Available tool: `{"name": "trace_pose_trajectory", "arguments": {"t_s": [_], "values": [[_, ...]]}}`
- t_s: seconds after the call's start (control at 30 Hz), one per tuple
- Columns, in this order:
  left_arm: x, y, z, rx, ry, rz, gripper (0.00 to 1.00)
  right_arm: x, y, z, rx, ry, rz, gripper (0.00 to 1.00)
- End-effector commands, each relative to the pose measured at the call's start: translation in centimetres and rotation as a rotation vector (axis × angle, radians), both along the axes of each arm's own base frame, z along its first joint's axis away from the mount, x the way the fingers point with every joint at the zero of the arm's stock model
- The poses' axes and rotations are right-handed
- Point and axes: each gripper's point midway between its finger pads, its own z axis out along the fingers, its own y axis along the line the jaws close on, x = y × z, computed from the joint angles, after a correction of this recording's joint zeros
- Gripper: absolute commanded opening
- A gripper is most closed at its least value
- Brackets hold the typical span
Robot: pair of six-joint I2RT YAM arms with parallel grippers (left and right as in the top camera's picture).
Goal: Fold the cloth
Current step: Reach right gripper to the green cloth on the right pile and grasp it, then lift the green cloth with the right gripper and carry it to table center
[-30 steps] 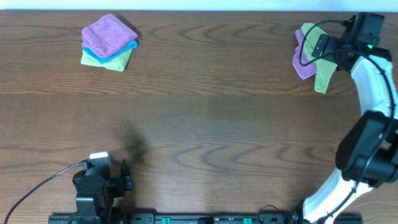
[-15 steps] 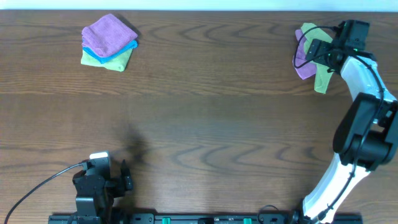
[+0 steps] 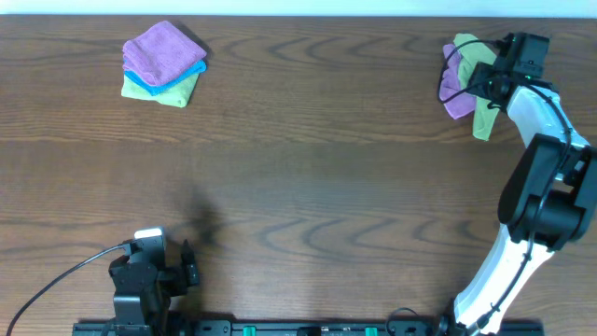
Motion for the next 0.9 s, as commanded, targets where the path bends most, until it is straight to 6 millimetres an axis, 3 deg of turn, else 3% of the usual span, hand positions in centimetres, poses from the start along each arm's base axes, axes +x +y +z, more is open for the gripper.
{"name": "trace_pose_trajectory", "arguments": {"t_s": [0.0,0.03,0.07,0.17,0.3,0.37,0.4,0.53,0.73,0.87], "values": [[-0.9,0.4,-1.5,0.034,0.065,0.003,0.95,0.3,-0.6,-0.4,0.004,-0.003,-0.008,0.21],[-0.9,0.4,-1.5,0.034,0.065,0.003,0.95,0.3,-0.6,-0.4,0.004,-0.003,-0.008,0.03],[-0.9,0.4,-1.5,0.034,0.065,0.003,0.95,0.3,-0.6,-0.4,0.0,-0.003,-0.003,0.01],[-0.9,0.4,-1.5,0.034,0.065,0.003,0.95,0.5,-0.6,1.7,-0.03,-0.031,0.022,0.01],[-0.9,0.4,-1.5,0.034,0.065,0.003,0.95,-0.1,0.2,7.9,-0.077,-0.102,0.063,0.01],[-0.9,0.4,-1.5,0.034,0.065,0.003,0.95,-1.3,1.3,11.4,-0.107,-0.117,0.11,0.01],[-0.9,0.4,-1.5,0.034,0.065,0.003,0.95,-2.1,2.1,12.8,-0.127,-0.112,0.144,0.01],[-0.9,0.4,-1.5,0.034,0.065,0.003,0.95,-5.1,4.6,15.3,-0.135,-0.063,0.208,0.01],[-0.9,0.4,-1.5,0.034,0.065,0.003,0.95,-10.4,9.8,16.7,-0.097,0.061,0.334,0.01],[-0.9,0.4,-1.5,0.034,0.065,0.003,0.95,-14.2,15.4,18.2,-0.046,0.101,0.497,0.01]]}}
